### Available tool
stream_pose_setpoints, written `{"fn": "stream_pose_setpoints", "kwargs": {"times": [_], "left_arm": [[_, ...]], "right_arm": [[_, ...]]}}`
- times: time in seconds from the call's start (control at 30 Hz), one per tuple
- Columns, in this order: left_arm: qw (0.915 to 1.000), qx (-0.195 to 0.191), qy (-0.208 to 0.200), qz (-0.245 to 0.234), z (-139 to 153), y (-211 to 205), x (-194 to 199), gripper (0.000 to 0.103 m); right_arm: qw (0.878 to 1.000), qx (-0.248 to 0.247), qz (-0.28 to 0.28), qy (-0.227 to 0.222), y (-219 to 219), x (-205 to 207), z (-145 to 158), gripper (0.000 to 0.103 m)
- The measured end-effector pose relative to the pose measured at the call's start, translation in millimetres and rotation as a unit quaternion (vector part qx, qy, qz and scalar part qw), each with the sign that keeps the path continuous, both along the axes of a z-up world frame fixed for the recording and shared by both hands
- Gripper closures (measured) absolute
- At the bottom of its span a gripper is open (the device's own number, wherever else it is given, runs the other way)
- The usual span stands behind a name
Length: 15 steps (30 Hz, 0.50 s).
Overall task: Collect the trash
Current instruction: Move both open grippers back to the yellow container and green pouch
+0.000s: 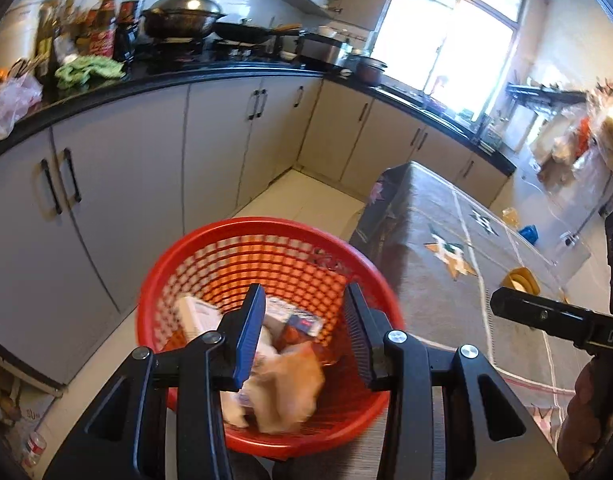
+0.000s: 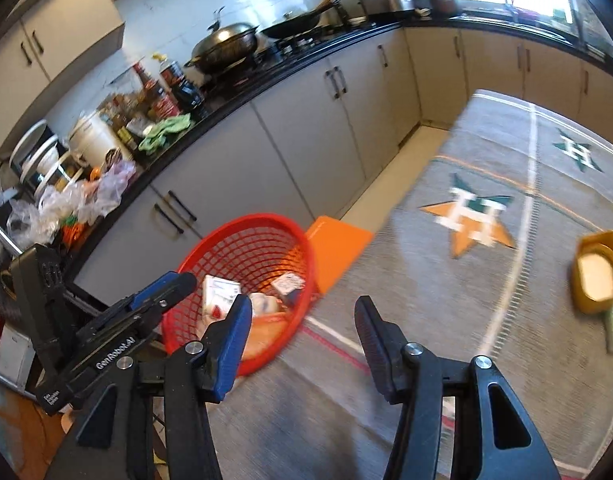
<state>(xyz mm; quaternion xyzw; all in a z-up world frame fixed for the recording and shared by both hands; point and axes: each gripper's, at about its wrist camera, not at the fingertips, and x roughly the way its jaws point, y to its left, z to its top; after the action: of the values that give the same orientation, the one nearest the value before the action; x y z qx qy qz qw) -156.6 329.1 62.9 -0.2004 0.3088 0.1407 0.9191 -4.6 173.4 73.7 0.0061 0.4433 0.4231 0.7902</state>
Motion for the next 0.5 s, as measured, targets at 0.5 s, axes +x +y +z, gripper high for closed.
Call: {"fn": "stream_pose_setpoints", "kwargs": {"times": [0.5], "left_arm": [[0.9928, 0.041, 0.026, -0.11, 17.9, -110.6, 54.5, 0.062]], "right_arm": [[0.986, -0.041, -0.154, -0.038, -177.1, 57.4, 1.9, 0.043]]}}
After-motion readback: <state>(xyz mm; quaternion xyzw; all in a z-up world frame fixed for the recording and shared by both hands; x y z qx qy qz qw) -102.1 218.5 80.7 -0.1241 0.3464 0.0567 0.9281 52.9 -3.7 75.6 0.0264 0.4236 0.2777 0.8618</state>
